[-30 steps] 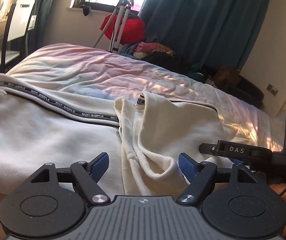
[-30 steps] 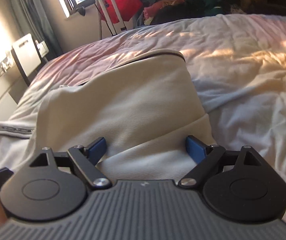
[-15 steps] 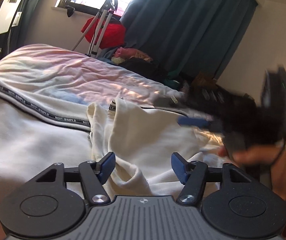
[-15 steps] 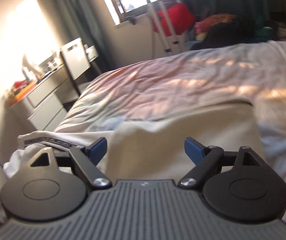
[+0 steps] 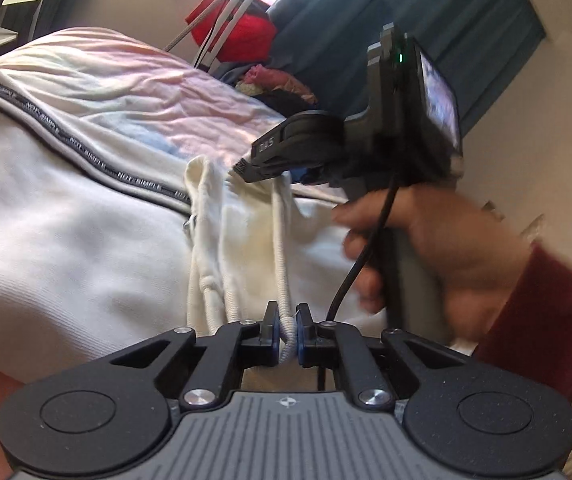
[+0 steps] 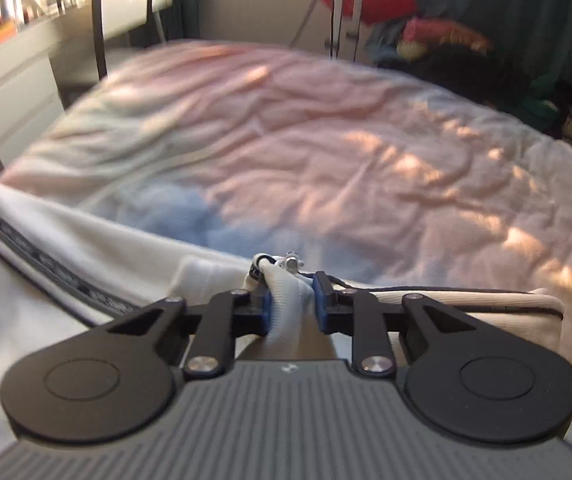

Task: Fold clothes
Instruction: 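Grasp the waistband drawstring with the left gripper while the right gripper pinches the waistband, then open both grippers and release the waistband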

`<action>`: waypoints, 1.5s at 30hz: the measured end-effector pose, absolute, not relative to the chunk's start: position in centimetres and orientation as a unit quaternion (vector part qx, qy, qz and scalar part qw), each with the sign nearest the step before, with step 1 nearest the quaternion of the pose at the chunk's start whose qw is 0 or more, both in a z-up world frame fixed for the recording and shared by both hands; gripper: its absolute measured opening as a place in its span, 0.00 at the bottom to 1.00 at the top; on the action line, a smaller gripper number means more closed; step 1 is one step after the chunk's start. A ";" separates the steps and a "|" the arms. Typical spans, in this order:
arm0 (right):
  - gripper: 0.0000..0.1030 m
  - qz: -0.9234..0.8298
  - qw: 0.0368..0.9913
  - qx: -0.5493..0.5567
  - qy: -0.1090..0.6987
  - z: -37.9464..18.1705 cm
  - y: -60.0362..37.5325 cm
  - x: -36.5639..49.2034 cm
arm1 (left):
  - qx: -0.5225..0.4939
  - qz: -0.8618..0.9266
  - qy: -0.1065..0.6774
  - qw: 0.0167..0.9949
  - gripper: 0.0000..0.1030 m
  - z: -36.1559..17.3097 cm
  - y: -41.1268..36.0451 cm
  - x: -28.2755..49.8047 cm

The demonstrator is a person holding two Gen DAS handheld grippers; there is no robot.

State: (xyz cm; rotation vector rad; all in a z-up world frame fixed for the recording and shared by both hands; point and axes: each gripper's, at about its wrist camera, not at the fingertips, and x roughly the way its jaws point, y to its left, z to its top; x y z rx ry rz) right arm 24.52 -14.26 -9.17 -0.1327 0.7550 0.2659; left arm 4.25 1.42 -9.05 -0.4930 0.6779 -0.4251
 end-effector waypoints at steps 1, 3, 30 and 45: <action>0.22 0.136 0.929 -0.062 0.340 -8.9 -14.1 23.6 | -0.232 -0.206 0.322 0.894 0.08 -8.7 1.4 3.8; 0.21 0.153 0.942 -0.059 0.292 -8.3 -13.7 22.2 | -0.215 -0.206 0.314 0.901 0.08 -8.1 1.3 2.9; 0.87 0.149 0.968 0.019 0.202 -2.8 -22.5 13.8 | -0.053 -0.139 0.212 0.966 0.80 -4.0 -1.3 -3.5; 0.87 0.111 0.980 0.049 0.160 -0.9 -29.2 1.3 | -0.053 -0.103 0.205 0.972 0.88 -4.7 -1.7 -4.8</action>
